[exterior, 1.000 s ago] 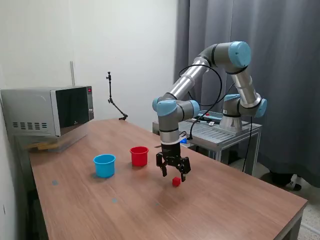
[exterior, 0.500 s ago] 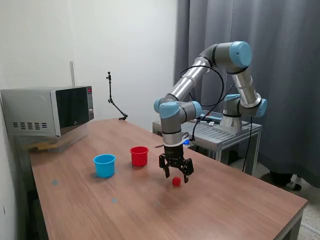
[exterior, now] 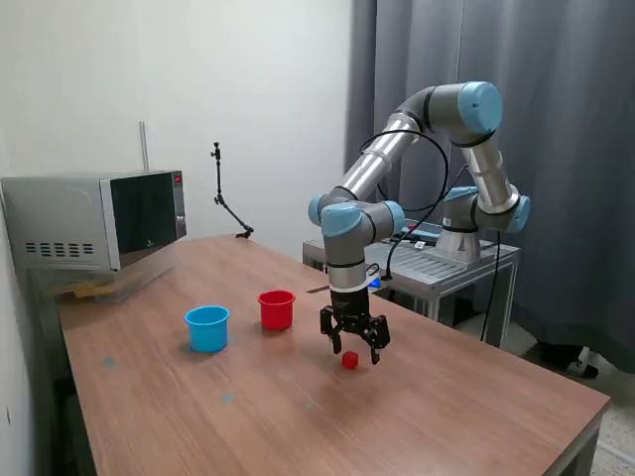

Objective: Place red objects in the red bin, and blue objects in the blue bin.

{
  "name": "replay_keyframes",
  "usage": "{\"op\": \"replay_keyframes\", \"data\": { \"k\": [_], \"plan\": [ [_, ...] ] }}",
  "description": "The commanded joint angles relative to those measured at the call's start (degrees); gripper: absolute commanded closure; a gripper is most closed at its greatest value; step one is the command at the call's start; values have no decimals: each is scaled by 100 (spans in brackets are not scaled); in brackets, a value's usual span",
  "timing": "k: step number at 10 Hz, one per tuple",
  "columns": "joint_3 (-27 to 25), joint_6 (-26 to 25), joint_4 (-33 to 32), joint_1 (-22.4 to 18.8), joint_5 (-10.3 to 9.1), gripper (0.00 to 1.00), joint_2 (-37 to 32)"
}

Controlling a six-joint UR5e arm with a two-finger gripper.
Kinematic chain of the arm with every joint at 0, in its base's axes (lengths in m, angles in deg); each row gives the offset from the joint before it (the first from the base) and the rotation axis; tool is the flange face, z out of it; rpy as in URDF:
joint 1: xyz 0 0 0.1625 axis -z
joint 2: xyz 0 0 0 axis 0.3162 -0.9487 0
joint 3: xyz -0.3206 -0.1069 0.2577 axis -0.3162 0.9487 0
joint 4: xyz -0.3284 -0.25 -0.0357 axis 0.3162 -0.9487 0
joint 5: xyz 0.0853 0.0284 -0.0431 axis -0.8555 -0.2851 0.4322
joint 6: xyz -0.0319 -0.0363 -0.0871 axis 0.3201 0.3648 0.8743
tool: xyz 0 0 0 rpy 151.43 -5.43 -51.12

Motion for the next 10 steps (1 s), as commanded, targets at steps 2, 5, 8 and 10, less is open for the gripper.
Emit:
{"op": "replay_keyframes", "data": {
  "k": [2,5,8,10],
  "plan": [
    [14,0,7,-3,1,0,-1],
    [-4,0,7,-11,-8,0,-1],
    [5,0,7,-2,-8,0,-1],
    [23,0,7,-2,-8,100,-1]
  ]
}}
